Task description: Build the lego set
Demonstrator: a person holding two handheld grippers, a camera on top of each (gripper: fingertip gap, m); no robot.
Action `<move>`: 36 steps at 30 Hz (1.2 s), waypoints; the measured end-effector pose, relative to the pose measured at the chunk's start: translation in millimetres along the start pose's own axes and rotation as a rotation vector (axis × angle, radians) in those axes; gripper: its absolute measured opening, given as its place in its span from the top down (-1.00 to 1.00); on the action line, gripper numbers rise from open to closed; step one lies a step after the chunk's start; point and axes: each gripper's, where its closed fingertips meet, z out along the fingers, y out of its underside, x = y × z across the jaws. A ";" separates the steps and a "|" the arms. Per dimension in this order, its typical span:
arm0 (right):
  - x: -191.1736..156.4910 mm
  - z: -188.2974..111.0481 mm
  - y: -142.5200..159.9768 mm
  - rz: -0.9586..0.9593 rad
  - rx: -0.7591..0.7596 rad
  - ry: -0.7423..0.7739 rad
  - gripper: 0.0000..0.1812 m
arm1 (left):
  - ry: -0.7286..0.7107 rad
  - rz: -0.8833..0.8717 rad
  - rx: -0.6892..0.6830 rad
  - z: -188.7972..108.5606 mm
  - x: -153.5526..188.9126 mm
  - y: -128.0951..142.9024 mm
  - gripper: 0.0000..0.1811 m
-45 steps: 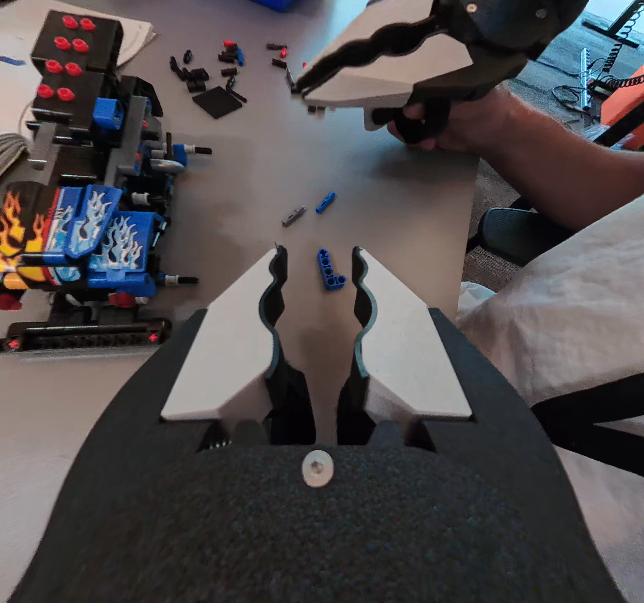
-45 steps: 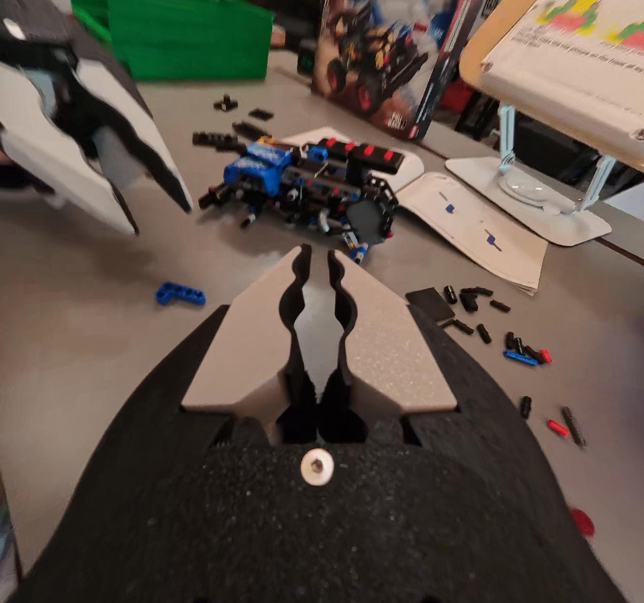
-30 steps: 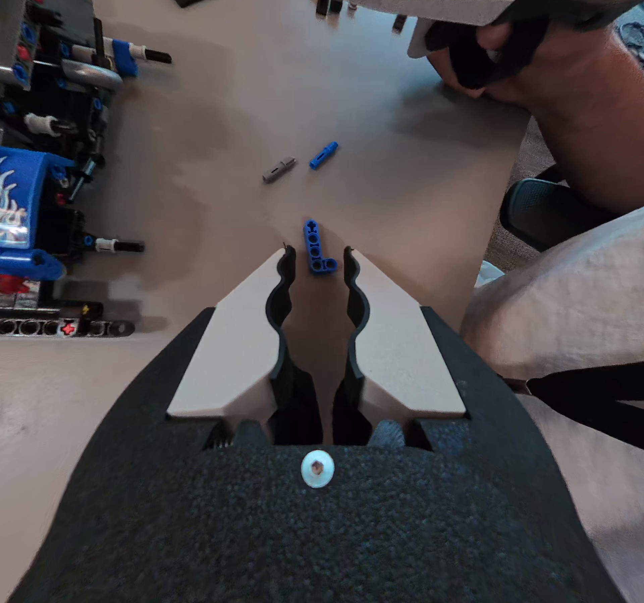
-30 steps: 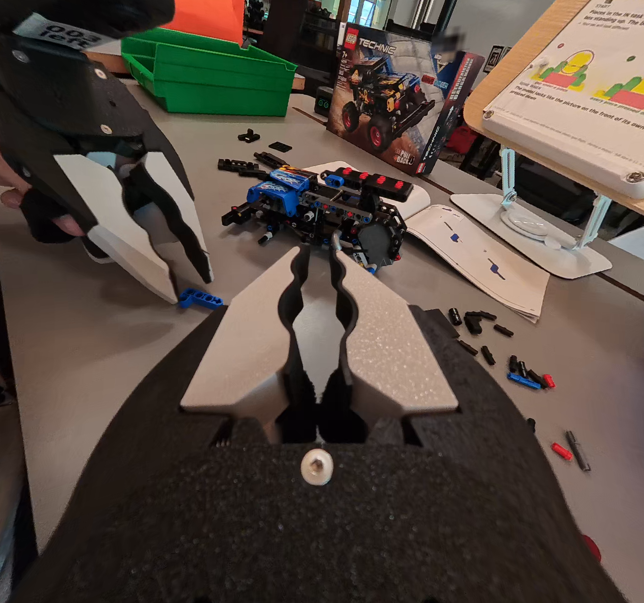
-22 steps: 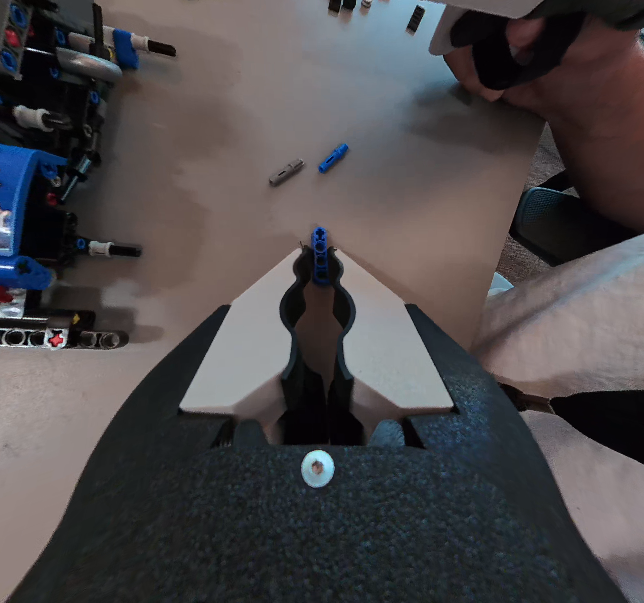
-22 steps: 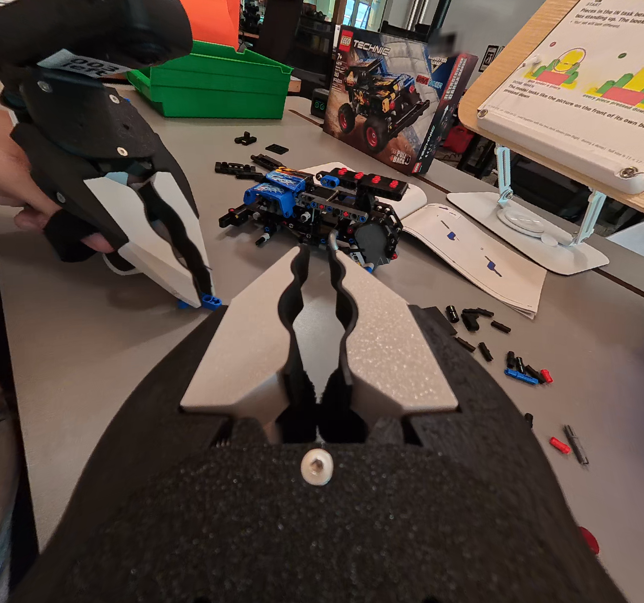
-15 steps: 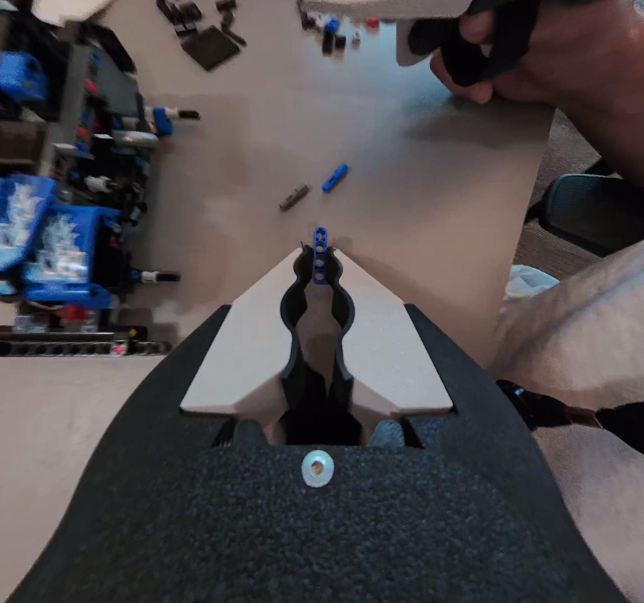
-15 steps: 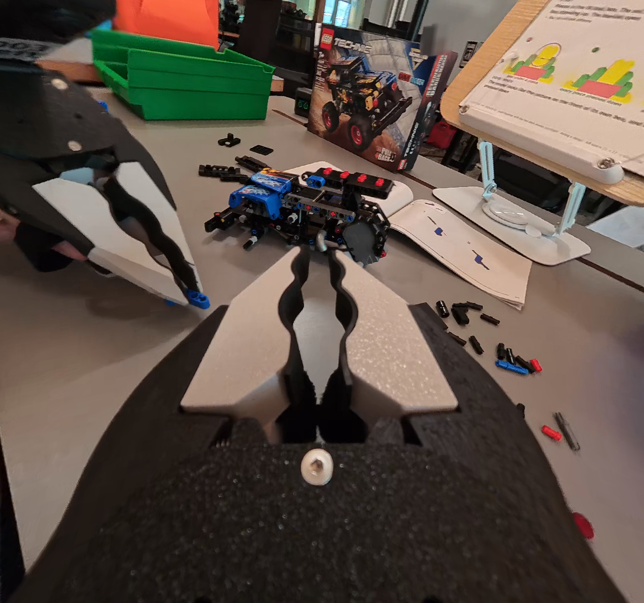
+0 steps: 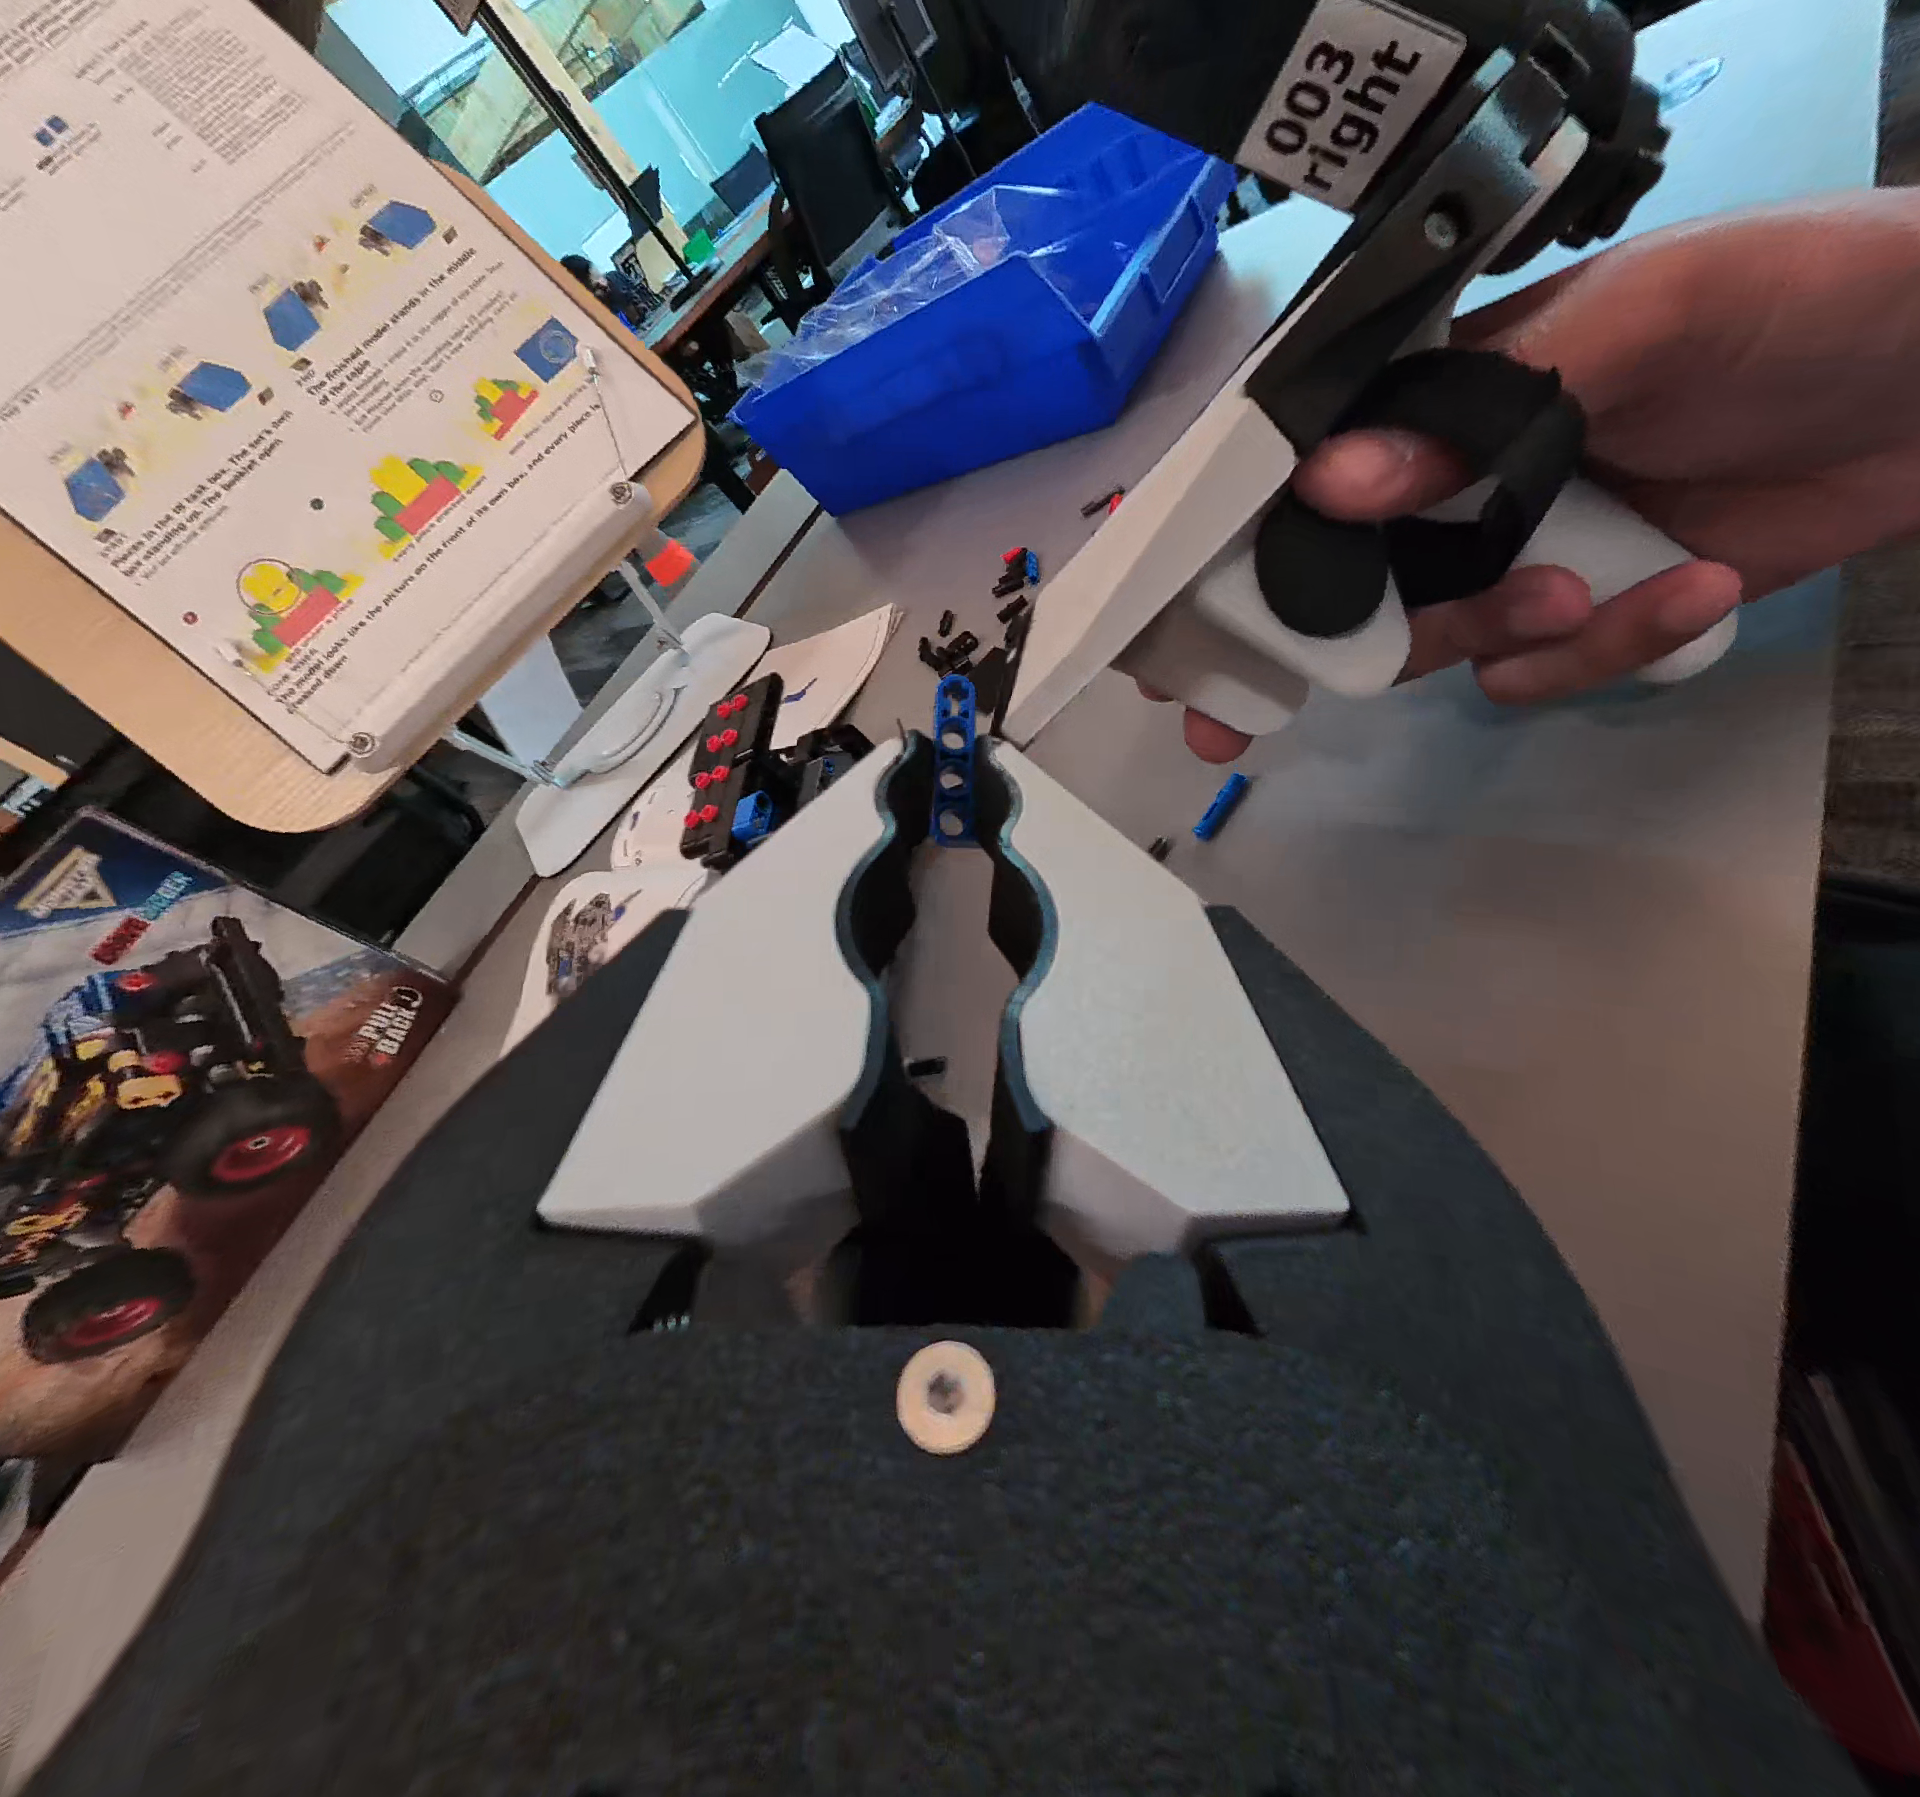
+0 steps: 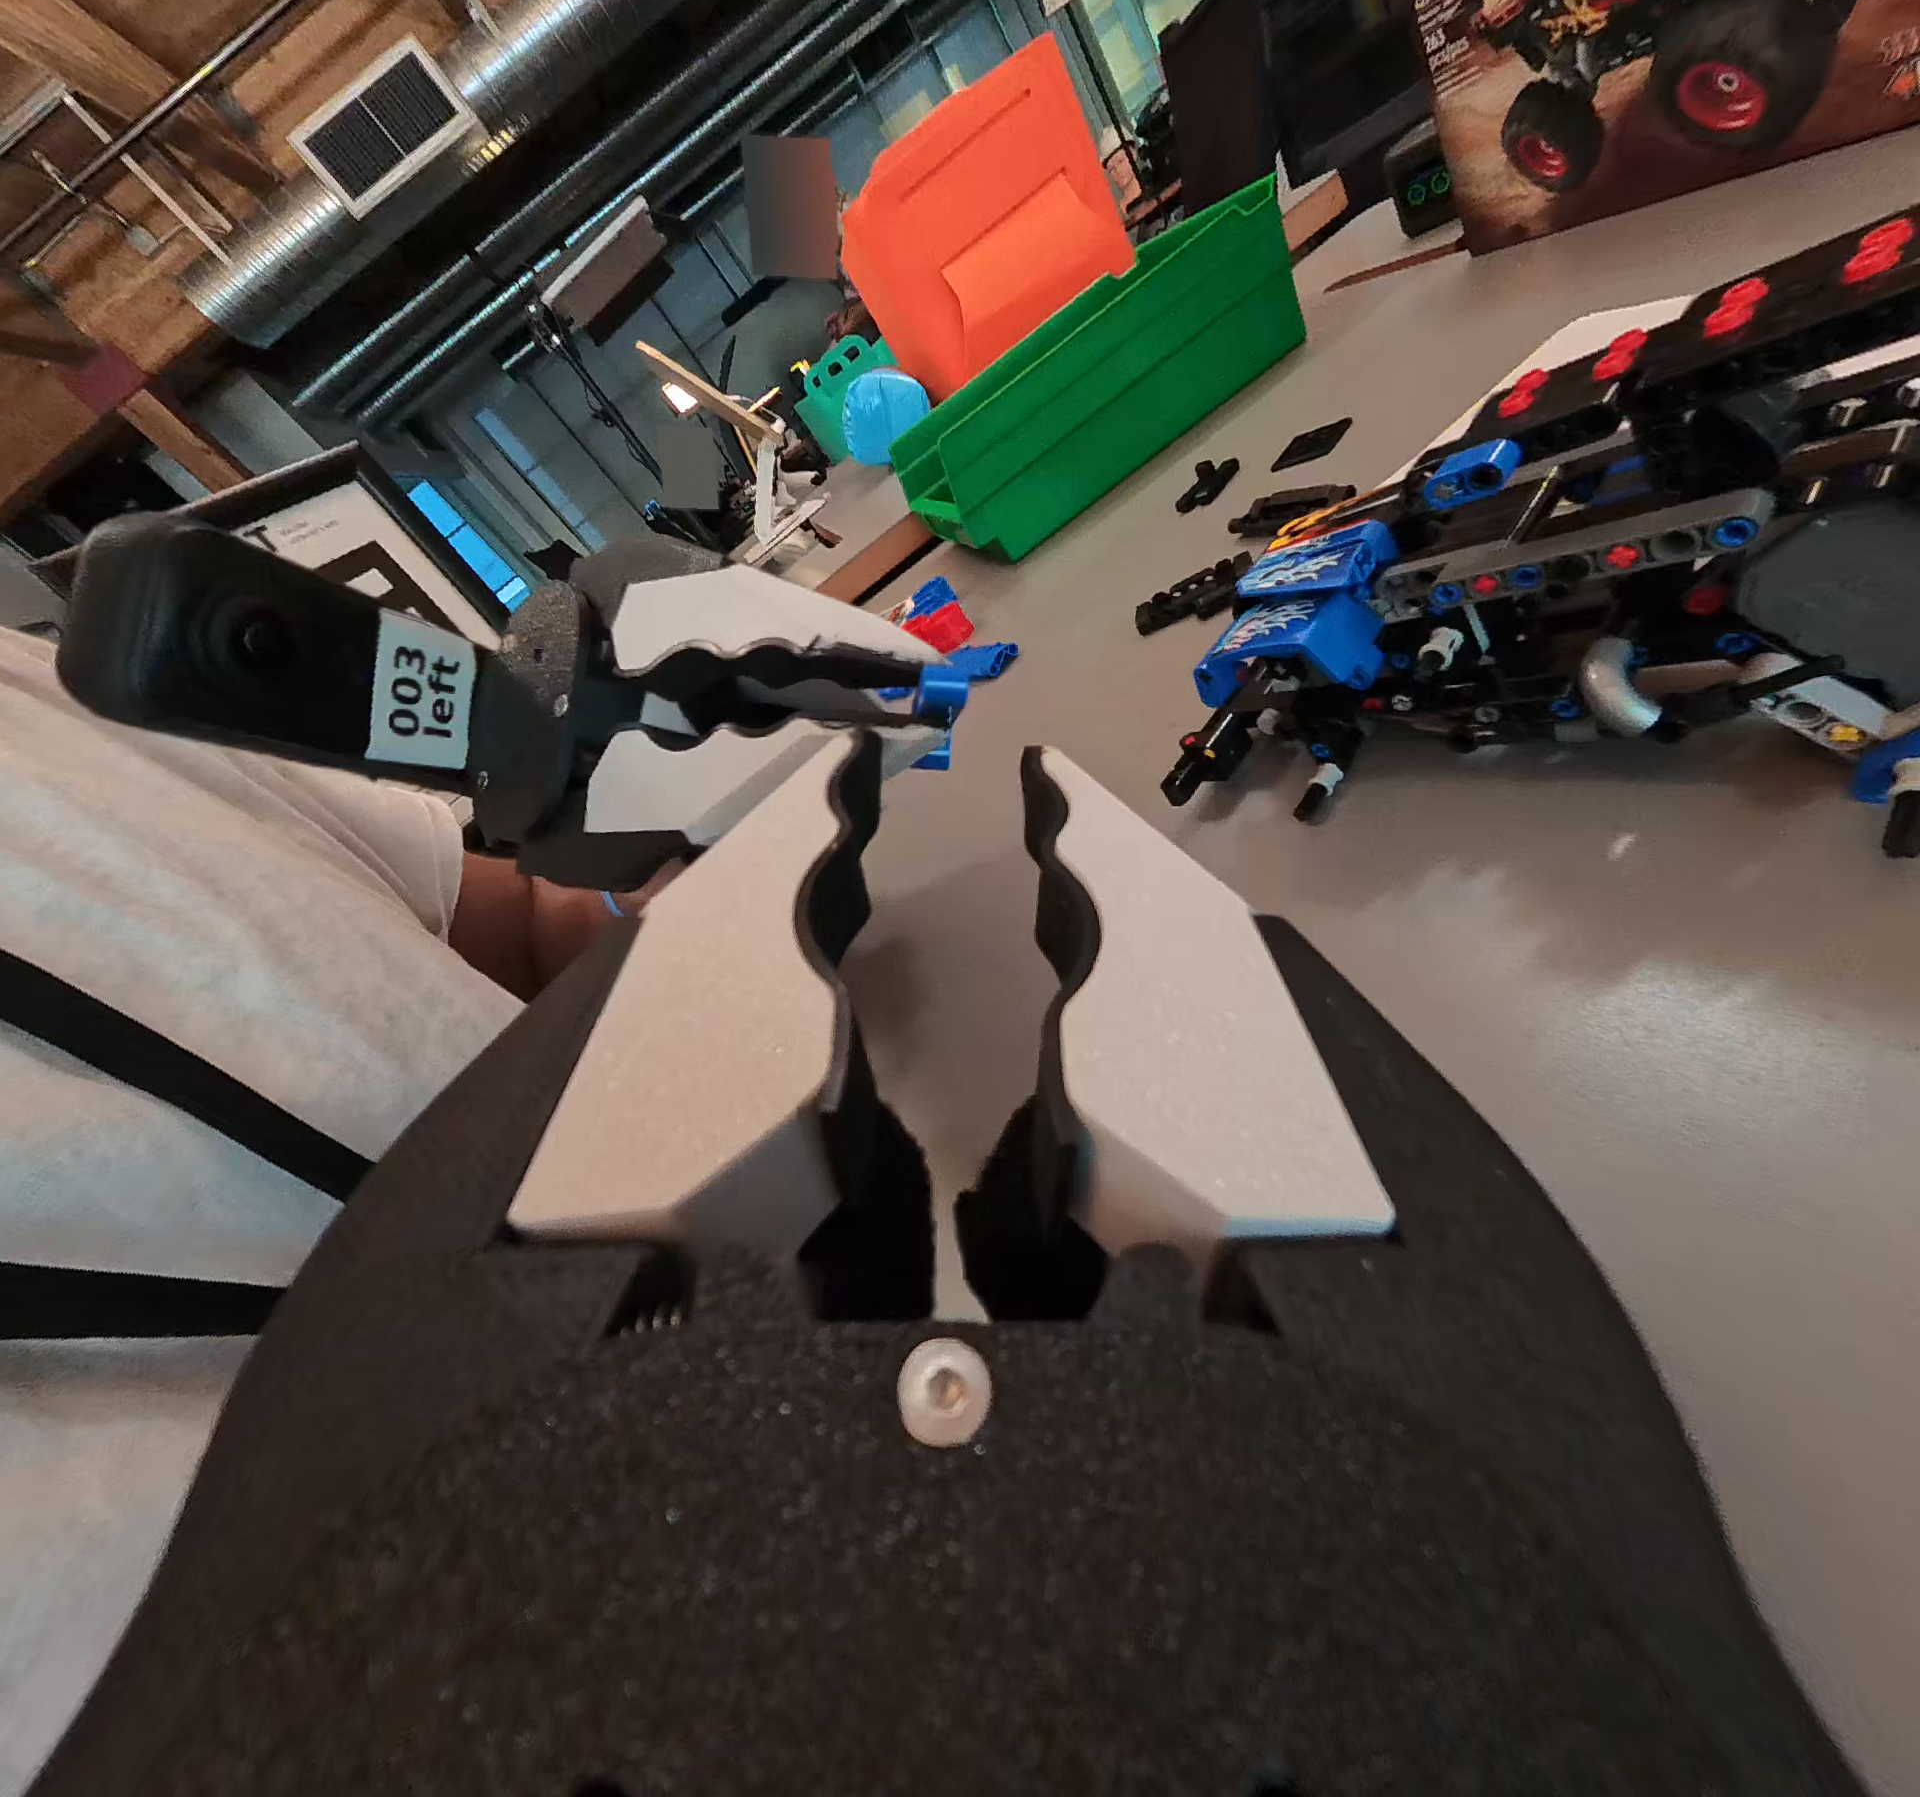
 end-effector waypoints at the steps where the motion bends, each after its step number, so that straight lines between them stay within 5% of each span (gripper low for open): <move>1: -1.3 0.3 -1.1 -0.007 0.008 0.000 0.72 | -0.001 -0.028 0.005 -1.5 -0.4 0.1 0.94; 13: -9.1 7.0 -0.1 -0.132 0.020 0.024 0.95 | -0.040 -0.103 0.018 -11.1 2.7 6.2 0.94; 32: -13.3 9.4 1.6 -0.102 0.020 -0.017 0.92 | -0.027 -0.049 0.034 -13.4 11.2 7.3 0.94; 36: -1.1 10.7 7.3 -0.153 -0.014 0.085 0.93 | -0.028 -0.029 -0.031 -5.4 12.8 20.2 0.93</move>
